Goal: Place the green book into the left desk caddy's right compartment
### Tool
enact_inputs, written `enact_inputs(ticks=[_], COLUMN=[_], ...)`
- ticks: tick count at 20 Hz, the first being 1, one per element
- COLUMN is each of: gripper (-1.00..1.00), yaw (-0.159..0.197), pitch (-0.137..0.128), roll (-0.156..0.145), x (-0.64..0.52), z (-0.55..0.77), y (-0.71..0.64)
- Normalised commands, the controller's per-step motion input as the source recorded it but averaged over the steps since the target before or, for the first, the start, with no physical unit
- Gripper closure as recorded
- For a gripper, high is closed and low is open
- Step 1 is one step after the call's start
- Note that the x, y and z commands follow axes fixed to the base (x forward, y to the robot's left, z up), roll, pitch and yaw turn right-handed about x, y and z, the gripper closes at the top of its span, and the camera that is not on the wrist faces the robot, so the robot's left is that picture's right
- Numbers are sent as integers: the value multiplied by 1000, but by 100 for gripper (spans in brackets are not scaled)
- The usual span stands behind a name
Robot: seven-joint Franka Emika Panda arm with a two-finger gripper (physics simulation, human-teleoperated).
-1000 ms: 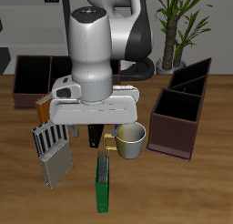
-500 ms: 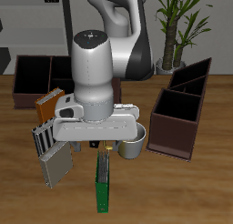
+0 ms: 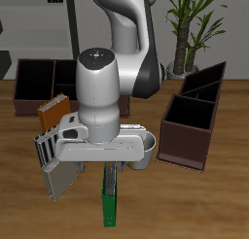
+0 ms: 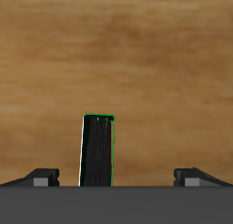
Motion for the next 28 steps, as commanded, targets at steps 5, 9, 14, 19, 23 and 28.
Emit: enact_inputs(ticks=[5,9,14,19,23,28], gripper=[-100,-100,-100,-100,100,100], yaw=[11,-4,-2,8,-27,-14], pitch=[36,28,28,43,65,26], roll=[14,4,-2,5,14,-12], x=[89,83,77,-3,-28,-74], z=[-59,-84,-246,-325,-350,-148], y=[161,95,28,-9,-6,-26])
